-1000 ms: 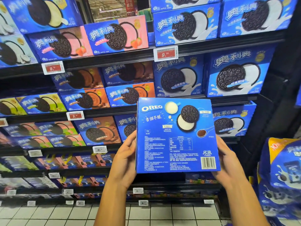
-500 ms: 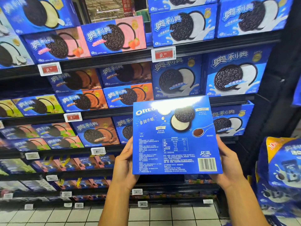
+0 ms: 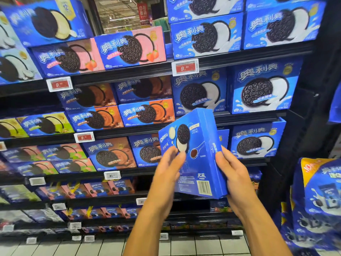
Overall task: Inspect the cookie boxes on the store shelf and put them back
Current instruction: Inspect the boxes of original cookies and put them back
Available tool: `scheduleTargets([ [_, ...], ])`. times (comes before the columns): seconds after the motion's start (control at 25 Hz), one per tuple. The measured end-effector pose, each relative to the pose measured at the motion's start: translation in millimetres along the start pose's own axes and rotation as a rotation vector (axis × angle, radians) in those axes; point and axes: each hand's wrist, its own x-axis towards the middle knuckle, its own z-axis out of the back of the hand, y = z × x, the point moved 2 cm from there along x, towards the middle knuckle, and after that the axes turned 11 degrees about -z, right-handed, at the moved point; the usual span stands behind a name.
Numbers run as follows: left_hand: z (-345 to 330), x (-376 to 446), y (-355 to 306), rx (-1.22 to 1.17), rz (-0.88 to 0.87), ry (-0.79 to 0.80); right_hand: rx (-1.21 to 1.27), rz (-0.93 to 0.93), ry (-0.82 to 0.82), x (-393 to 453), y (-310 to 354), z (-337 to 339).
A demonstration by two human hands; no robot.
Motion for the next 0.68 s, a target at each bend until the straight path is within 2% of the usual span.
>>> scheduleTargets([
  [0.08,-16,-2,0,-0.006,0.022,0.067,-0.076,0.044,0.030,0,0,-12],
  [0.2,-17,0,-1,-0.066,0.025,-0.042,-0.158,0.030,0.093,-1,-2,-26],
  [0.36,-1,-3,4,-0.307,0.106,-0.140,-0.244,-0.003,0.118,1,-7,-28],
  [0.48,13,-6,8,-0.409,0.146,-0.100,-0.245,-0.010,0.058,10,-14,-15],
  [0.68,36,-10,14,-0.523,0.135,-0.110,-0.279,-0.064,-0.152,22,-29,26],
])
